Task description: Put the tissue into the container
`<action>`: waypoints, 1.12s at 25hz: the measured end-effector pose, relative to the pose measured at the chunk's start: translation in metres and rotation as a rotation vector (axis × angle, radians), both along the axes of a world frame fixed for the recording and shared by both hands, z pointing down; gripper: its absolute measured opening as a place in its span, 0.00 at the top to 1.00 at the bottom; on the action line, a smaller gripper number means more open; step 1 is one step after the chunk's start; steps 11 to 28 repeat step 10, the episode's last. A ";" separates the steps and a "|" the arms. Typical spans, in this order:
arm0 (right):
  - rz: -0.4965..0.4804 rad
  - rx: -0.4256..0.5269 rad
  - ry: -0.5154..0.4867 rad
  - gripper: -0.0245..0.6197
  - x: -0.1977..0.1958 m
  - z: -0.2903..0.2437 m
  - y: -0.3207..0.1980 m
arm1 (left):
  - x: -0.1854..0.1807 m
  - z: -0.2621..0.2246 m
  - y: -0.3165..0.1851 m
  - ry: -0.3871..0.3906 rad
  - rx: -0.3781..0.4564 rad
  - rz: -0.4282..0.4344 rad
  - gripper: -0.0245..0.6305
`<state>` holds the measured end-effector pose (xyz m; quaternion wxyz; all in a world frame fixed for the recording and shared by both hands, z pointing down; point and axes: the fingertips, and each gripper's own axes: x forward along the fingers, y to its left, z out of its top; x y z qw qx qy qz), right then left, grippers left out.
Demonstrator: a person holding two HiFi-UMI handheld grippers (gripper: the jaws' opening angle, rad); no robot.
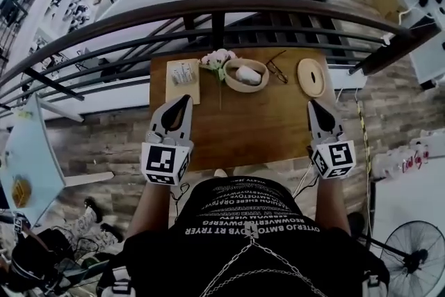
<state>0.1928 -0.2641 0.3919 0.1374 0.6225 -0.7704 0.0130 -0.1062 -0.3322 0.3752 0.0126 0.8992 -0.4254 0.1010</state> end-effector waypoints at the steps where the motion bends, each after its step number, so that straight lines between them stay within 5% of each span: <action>1: -0.004 0.002 0.001 0.94 -0.002 0.000 -0.001 | -0.001 -0.001 0.001 0.001 0.002 0.000 0.92; 28: -0.068 0.001 0.012 0.94 -0.018 0.007 -0.035 | -0.016 0.006 -0.018 -0.001 -0.002 -0.056 0.92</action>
